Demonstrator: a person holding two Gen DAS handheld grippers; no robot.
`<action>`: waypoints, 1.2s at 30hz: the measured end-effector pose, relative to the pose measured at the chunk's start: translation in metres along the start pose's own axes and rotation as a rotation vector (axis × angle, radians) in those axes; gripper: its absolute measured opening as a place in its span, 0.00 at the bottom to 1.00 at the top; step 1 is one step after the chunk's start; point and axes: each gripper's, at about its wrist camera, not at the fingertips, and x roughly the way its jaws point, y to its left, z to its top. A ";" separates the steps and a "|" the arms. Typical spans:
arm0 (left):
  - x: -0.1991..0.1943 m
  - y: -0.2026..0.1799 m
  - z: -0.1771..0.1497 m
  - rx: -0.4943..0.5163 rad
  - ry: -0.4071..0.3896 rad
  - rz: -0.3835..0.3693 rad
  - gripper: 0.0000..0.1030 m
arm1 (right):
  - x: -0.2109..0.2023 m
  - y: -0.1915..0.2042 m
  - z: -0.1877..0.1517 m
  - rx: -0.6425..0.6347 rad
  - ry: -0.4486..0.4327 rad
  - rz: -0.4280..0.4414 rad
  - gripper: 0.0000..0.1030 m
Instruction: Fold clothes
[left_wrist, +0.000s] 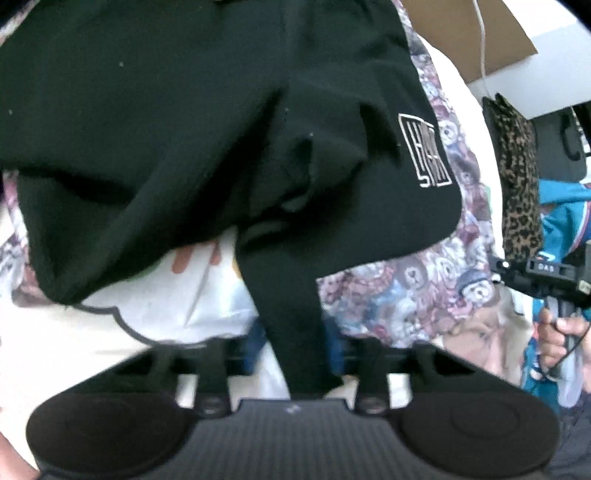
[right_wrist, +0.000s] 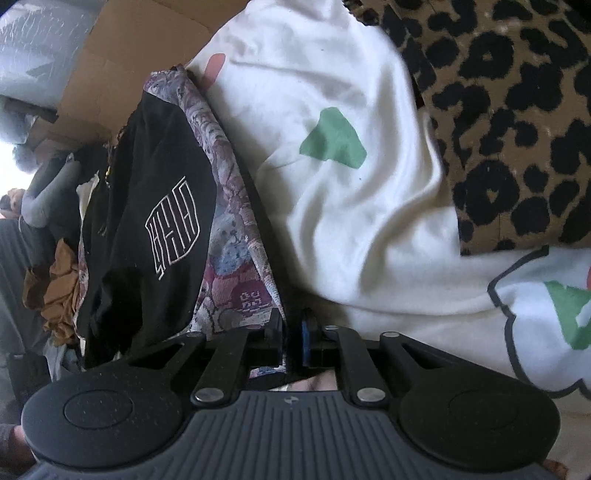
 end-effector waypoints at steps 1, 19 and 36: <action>-0.001 0.000 -0.001 0.000 0.008 -0.017 0.02 | -0.004 0.001 0.001 -0.004 -0.015 -0.015 0.05; -0.010 -0.039 -0.021 0.167 0.090 -0.238 0.01 | -0.089 0.021 0.033 -0.076 -0.211 -0.067 0.03; 0.020 -0.042 -0.025 0.236 0.193 -0.081 0.07 | -0.037 0.003 0.023 -0.117 -0.067 -0.195 0.15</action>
